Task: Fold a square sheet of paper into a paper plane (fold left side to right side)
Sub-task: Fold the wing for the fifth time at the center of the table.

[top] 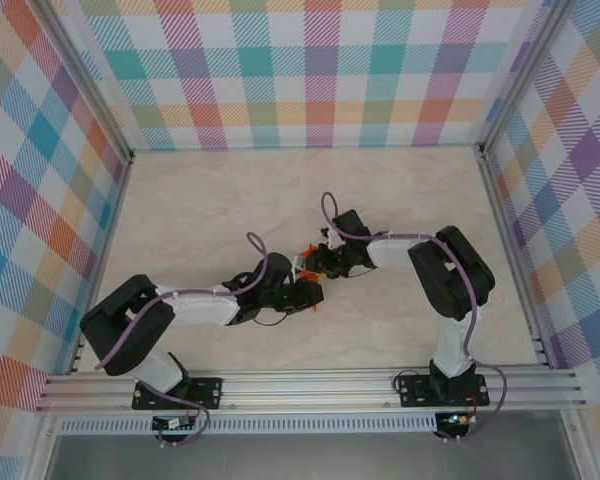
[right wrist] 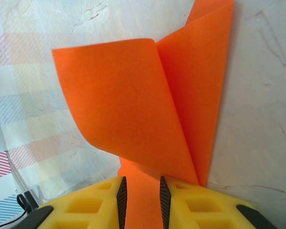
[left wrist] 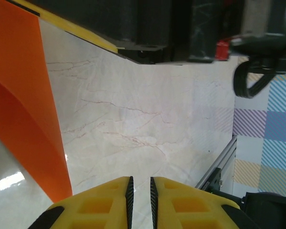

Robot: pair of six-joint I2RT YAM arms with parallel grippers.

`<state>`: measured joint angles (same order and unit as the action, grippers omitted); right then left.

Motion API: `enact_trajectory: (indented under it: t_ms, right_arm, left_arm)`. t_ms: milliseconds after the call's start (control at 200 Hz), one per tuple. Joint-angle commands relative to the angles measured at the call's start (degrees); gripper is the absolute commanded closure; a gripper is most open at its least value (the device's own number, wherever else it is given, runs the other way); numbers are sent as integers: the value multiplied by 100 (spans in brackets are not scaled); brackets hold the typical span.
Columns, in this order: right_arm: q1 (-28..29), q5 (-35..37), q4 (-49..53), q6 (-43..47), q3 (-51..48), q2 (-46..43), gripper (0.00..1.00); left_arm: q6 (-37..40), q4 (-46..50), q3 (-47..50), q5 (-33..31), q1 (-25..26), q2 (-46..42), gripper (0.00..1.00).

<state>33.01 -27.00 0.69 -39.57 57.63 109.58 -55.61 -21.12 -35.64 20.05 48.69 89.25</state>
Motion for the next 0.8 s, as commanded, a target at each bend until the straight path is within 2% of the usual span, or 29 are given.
enact_trajectory:
  t_ms: [0, 380, 795]
  right_arm:
    - [30, 182, 450, 144, -6, 228, 72]
    - [30, 196, 467, 160, 0, 231, 72]
    - [30, 204, 506, 181, 21, 231, 72]
  left_arm:
    - [187, -128, -198, 28, 64, 241, 82]
    - [-31, -442, 92, -50, 46, 692, 83]
    - [-133, -481, 180, -71, 39, 795, 84]
